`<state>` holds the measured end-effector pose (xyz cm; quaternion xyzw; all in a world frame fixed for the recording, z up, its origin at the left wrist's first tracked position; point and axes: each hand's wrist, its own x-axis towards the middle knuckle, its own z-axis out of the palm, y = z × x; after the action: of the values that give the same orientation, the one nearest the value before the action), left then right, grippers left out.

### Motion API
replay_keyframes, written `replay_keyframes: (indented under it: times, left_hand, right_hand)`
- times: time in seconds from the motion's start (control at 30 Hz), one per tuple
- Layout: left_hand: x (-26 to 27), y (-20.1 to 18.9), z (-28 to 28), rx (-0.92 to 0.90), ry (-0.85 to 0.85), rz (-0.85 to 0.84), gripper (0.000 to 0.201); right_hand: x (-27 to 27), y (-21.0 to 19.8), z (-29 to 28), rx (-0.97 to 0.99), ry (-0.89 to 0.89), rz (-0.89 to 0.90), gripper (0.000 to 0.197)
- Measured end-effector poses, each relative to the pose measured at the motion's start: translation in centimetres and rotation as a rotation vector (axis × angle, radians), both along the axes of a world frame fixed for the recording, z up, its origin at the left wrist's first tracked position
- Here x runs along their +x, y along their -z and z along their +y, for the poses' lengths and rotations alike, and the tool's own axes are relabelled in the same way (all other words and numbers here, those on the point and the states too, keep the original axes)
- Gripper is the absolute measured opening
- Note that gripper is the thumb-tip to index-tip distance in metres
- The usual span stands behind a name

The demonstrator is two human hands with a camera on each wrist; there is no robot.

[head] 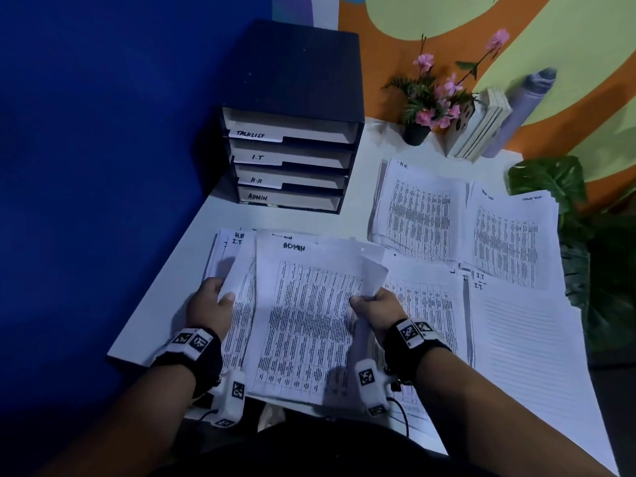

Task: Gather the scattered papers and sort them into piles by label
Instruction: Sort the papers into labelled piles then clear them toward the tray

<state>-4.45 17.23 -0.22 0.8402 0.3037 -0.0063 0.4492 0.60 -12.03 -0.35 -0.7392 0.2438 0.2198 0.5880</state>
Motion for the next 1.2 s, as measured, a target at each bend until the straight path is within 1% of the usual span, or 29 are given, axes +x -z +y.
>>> replay_keyframes:
  times: [0.13,0.23,0.3,0.37,0.4,0.47,0.5,0.57,0.6,0.63,0.67,0.73,0.77,0.83,0.87,0.93,0.97,1.03,1.13,1.2]
  left_hand:
    - [-0.3,-0.3,0.1,-0.193,-0.035,-0.086,0.027]
    - [-0.3,-0.4,0.3,-0.252,-0.041,-0.068,0.027]
    - [-0.2,-0.3,0.5,-0.229,-0.003,-0.034,0.023]
    - [-0.2,-0.1,0.9,-0.162,0.058,-0.006,0.03]
    - [-0.1,-0.1,0.9,-0.132,0.073,0.009,0.029]
    - [0.1,-0.1,1.0,-0.097,0.057,0.018,0.022]
    - [0.2,-0.1,1.0,-0.088,0.039,0.011,0.023]
    - [0.2,-0.3,0.9,-0.094,-0.004,-0.015,0.031]
    - [0.1,-0.4,0.9,-0.112,-0.024,-0.047,0.037]
    - [0.0,-0.3,0.9,-0.143,-0.038,-0.085,0.044]
    - [-0.1,-0.3,0.8,-0.176,-0.036,-0.116,0.051]
    - [-0.2,-0.4,0.9,-0.219,0.011,-0.135,0.059]
    - [-0.1,-0.3,1.0,-0.211,0.046,-0.131,0.056]
    - [0.0,-0.4,0.9,-0.166,0.098,-0.101,0.041]
    - [0.0,-0.5,0.9,-0.163,0.113,-0.078,0.037]
    - [0.0,-0.7,0.6,-0.187,0.125,-0.014,0.043]
    - [0.0,-0.7,0.5,-0.187,0.118,0.02,0.045]
    - [0.1,-0.9,0.4,-0.156,0.088,0.063,0.041]
    - [0.3,-1.2,0.5,-0.139,0.012,0.072,0.032]
    - [0.5,-1.3,0.7,-0.128,-0.027,0.047,0.028]
  right_hand:
    - [0.0,0.1,0.7,0.01,-0.011,-0.038,0.013]
    - [0.0,-0.3,1.1,0.001,0.023,-0.076,0.014]
    - [0.0,-0.5,1.2,-0.015,0.034,-0.104,0.015]
    - [-0.1,-0.8,1.3,-0.065,0.031,-0.129,0.018]
    - [-0.2,-0.8,1.3,-0.083,0.035,-0.146,0.02]
    - [-0.3,-0.8,1.2,-0.128,0.042,-0.196,0.024]
    - [-0.2,-0.8,1.1,-0.161,0.043,-0.225,0.025]
    - [-0.3,-0.9,0.7,-0.176,0.047,-0.252,0.029]
    - [-0.3,-0.9,0.5,-0.179,0.045,-0.254,0.027]
    - [-0.2,-0.8,0.4,-0.169,0.038,-0.25,0.021]
    - [-0.2,-0.7,0.3,-0.148,0.04,-0.238,0.019]
    - [-0.1,-0.3,0.4,-0.072,0.07,-0.2,0.026]
    - [-0.2,-0.1,0.4,-0.034,0.078,-0.177,0.026]
    - [-0.2,0.0,0.5,0.029,0.064,-0.143,0.022]
    - [-0.3,0.0,0.6,0.052,0.055,-0.129,0.019]
    - [-0.3,-0.2,0.7,0.059,0.045,-0.124,0.016]
    - [-0.3,-0.2,0.7,0.054,0.046,-0.131,0.018]
    - [-0.3,-0.7,0.8,0.046,0.049,-0.153,0.023]
    - [-0.3,-0.8,0.6,0.051,0.075,-0.168,0.022]
    - [-0.3,-0.8,0.4,0.068,0.089,-0.161,0.019]
